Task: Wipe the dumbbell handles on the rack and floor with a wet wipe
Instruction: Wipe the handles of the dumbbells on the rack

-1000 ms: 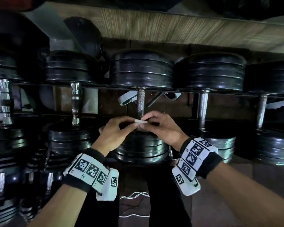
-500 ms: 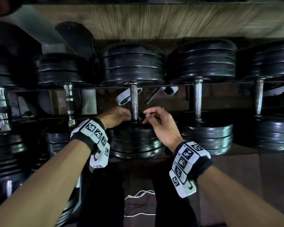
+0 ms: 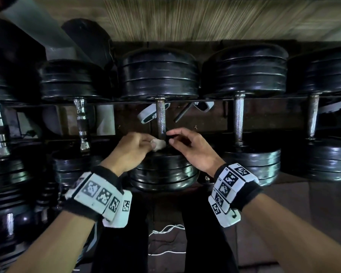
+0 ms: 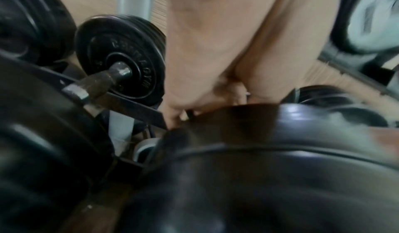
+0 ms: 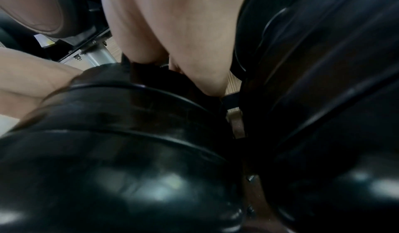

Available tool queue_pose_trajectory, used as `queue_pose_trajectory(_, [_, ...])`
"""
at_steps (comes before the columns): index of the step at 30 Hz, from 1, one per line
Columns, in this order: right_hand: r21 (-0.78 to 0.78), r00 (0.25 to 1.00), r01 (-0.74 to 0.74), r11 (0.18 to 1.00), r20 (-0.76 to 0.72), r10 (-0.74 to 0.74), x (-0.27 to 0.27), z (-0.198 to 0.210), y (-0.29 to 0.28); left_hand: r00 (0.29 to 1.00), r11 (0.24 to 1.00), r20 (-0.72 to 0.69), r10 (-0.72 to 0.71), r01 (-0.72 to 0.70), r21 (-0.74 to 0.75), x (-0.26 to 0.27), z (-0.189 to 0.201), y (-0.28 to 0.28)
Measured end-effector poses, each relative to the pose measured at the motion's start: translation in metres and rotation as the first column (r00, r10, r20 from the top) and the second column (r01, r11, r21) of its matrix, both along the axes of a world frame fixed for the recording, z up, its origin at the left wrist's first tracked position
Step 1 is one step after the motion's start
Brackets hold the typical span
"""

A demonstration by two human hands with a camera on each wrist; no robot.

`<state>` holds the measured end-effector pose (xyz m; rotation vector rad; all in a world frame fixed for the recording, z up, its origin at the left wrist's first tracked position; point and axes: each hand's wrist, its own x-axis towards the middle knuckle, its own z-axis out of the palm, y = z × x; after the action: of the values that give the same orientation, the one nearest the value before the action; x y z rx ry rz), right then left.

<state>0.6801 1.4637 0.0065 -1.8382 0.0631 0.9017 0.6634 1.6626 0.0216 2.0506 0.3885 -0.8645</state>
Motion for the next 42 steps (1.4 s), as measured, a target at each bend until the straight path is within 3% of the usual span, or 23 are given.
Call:
queue_pose_trajectory(4, [0.046,0.963,-0.254,0.966,-0.082,0.257,0.015,0.01,0.0,0.972,0.962,-0.002,0.236,-0.234,-0.139,-0.014,0.006,-0.006])
queue_pose_trajectory(9, [0.016,0.958,-0.287,0.958,-0.007,0.287,0.032,0.008,0.003,0.936,0.933,0.084,0.343,-0.329,-0.147,-0.023,-0.002,-0.013])
queue_pose_trajectory(11, [0.034,0.974,-0.228,0.973,-0.006,0.228,0.038,0.005,0.001,0.88,0.901,0.202,0.43,-0.431,-0.041,-0.027,-0.011,-0.019])
queue_pose_trajectory(14, [0.061,0.996,0.08,0.995,-0.036,-0.078,0.049,-0.01,-0.004,0.756,0.764,0.297,0.583,-0.634,0.115,-0.028,-0.019,-0.033])
queue_pose_trajectory(16, [-0.017,0.978,0.21,0.978,-0.01,-0.21,0.058,-0.024,-0.005,0.657,0.664,0.314,0.685,-0.741,0.104,-0.026,-0.019,-0.039])
queue_pose_trajectory(18, [-0.076,0.97,0.242,0.967,-0.02,-0.244,0.064,-0.034,0.003,0.606,0.619,0.323,0.727,-0.782,0.072,-0.027,-0.02,-0.041])
queue_pose_trajectory(21, [-0.101,0.98,0.195,0.976,-0.011,-0.197,0.072,-0.045,0.027,0.592,0.615,0.353,0.725,-0.787,0.057,-0.029,-0.024,-0.04])
queue_pose_trajectory(24, [-0.162,0.989,0.096,0.982,0.126,-0.076,0.084,-0.049,0.047,0.583,0.615,0.381,0.718,-0.787,0.043,-0.029,-0.025,-0.04])
queue_pose_trajectory(29, [-0.132,0.976,0.063,0.989,0.215,-0.033,0.074,-0.048,0.034,0.587,0.639,0.396,0.706,-0.769,-0.001,-0.03,-0.029,-0.039])
queue_pose_trajectory(36, [-0.25,0.969,0.026,0.968,0.244,0.037,0.082,-0.049,0.043,0.597,0.646,0.388,0.703,-0.763,0.004,-0.03,-0.028,-0.04])
queue_pose_trajectory(42, [-0.258,0.978,-0.042,0.965,0.185,0.092,0.063,-0.03,0.03,0.63,0.666,0.372,0.682,-0.745,0.04,-0.028,-0.025,-0.04])
